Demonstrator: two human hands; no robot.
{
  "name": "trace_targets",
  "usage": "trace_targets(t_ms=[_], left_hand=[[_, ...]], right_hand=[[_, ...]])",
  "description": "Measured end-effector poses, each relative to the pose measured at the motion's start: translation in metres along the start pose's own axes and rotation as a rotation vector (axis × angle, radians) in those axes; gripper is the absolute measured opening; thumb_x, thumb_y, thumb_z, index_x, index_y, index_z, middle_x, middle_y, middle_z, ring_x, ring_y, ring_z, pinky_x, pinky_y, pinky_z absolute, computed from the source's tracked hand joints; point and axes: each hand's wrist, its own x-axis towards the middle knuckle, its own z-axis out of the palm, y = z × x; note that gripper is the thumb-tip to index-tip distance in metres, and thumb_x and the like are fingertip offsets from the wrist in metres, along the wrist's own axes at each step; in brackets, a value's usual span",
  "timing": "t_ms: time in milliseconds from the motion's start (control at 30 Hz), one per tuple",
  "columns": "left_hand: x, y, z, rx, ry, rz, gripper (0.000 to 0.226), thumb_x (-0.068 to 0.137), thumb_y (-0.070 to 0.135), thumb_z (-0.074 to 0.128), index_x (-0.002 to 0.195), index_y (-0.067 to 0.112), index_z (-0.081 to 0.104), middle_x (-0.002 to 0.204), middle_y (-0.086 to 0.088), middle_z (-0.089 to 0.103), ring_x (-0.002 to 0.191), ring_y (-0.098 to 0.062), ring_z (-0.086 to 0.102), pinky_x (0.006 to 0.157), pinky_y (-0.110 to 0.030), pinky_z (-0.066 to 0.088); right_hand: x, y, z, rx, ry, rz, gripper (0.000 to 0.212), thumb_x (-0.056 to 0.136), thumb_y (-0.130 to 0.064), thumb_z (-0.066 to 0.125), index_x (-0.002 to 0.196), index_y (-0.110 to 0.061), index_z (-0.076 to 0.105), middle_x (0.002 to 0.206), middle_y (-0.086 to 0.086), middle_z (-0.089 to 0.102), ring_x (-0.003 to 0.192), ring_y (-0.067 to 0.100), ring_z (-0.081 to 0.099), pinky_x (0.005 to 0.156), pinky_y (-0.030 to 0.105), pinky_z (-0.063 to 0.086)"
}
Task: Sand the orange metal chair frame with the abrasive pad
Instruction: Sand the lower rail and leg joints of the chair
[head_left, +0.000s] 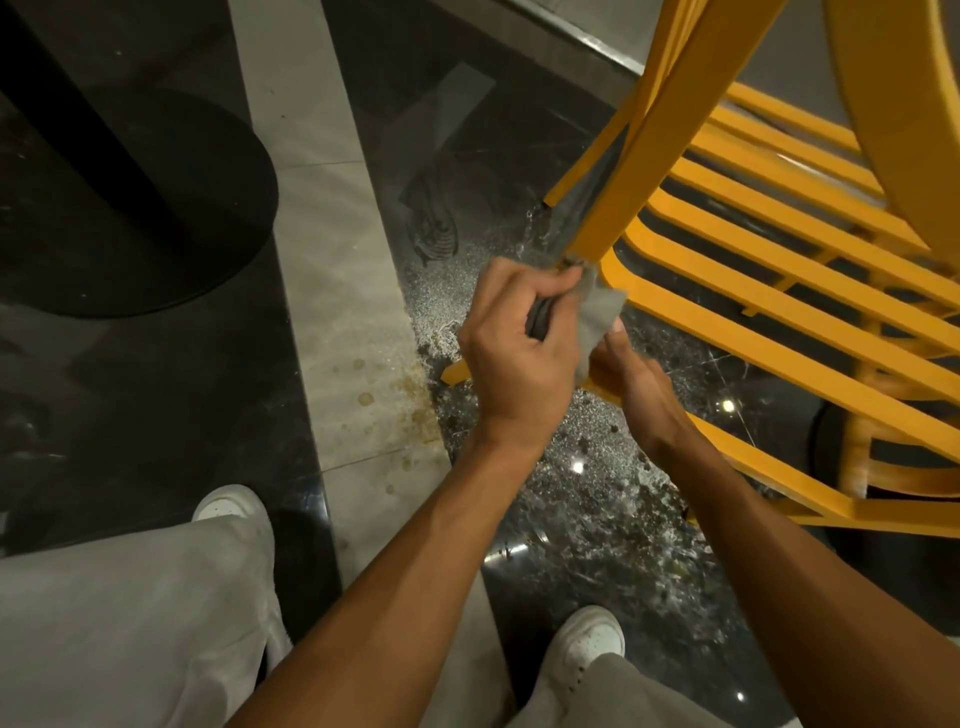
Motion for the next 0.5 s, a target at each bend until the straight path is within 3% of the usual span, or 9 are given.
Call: trace_targets(t_ms=[67,133,200,267,367,433,500], left_hand=[[0.009,0.009,0.005,-0.029,0.016,0.065,0.006,0.086,-0.006,0.082,0.088,-0.005,0.077,0.089,-0.014,0.068,0.082,-0.007,0.065,0.077,-0.014,0.053],[0.008,0.008,0.006,-0.034,0.025,0.051,0.006,0.086,-0.006,0.082,0.088,-0.005,0.077,0.089,-0.014,0.067,0.081,-0.005,0.064,0.076,-0.013,0.052],[-0.003,-0.004,0.004,-0.009,0.011,0.001,0.006,0.088,-0.004,0.082,0.088,-0.005,0.076,0.089,-0.014,0.065,0.078,-0.006,0.063,0.073,-0.012,0.051],[-0.016,-0.023,-0.001,0.048,-0.022,-0.081,0.006,0.089,-0.003,0.081,0.088,-0.004,0.075,0.091,-0.013,0.065,0.079,-0.006,0.063,0.074,-0.010,0.051],[-0.030,-0.055,-0.014,0.148,-0.074,-0.224,0.007,0.089,-0.001,0.081,0.090,0.000,0.075,0.095,-0.008,0.066,0.085,-0.009,0.067,0.076,-0.012,0.052],[-0.036,-0.075,-0.025,0.184,-0.091,-0.313,0.008,0.090,0.001,0.080,0.093,0.003,0.073,0.097,-0.004,0.068,0.091,-0.012,0.069,0.080,-0.016,0.056],[-0.039,-0.090,-0.037,0.156,-0.090,-0.490,0.009,0.092,0.003,0.079,0.099,0.006,0.074,0.098,0.004,0.070,0.094,-0.006,0.069,0.080,-0.011,0.055]], right_hand=[[-0.001,0.000,-0.001,-0.016,0.009,0.006,0.099,0.076,-0.102,0.026,0.132,-0.033,0.071,0.138,-0.006,0.068,0.127,0.014,0.062,0.119,0.054,0.038],[-0.003,-0.003,-0.001,-0.020,0.012,0.000,0.104,0.074,-0.102,0.026,0.131,-0.028,0.072,0.134,-0.003,0.071,0.125,0.016,0.064,0.117,0.052,0.040],[-0.007,-0.006,0.000,-0.017,0.005,-0.019,0.083,0.083,-0.095,0.024,0.113,-0.040,0.078,0.123,-0.006,0.074,0.119,0.019,0.065,0.115,0.052,0.042],[-0.008,-0.009,0.001,-0.006,-0.004,-0.016,0.066,0.091,-0.086,0.021,0.101,-0.053,0.077,0.130,-0.005,0.071,0.121,0.020,0.062,0.114,0.049,0.039],[-0.010,-0.011,0.001,-0.036,-0.003,-0.025,0.078,0.093,-0.081,0.016,0.127,-0.038,0.072,0.145,0.001,0.062,0.124,0.018,0.057,0.105,0.042,0.033],[-0.011,-0.014,0.003,-0.058,0.008,-0.027,0.081,0.093,-0.080,0.016,0.132,-0.033,0.070,0.145,0.001,0.062,0.125,0.018,0.056,0.101,0.040,0.030],[-0.013,-0.017,0.005,-0.064,0.023,-0.055,0.078,0.094,-0.077,0.022,0.136,-0.029,0.067,0.144,0.001,0.062,0.126,0.019,0.056,0.098,0.039,0.032]])
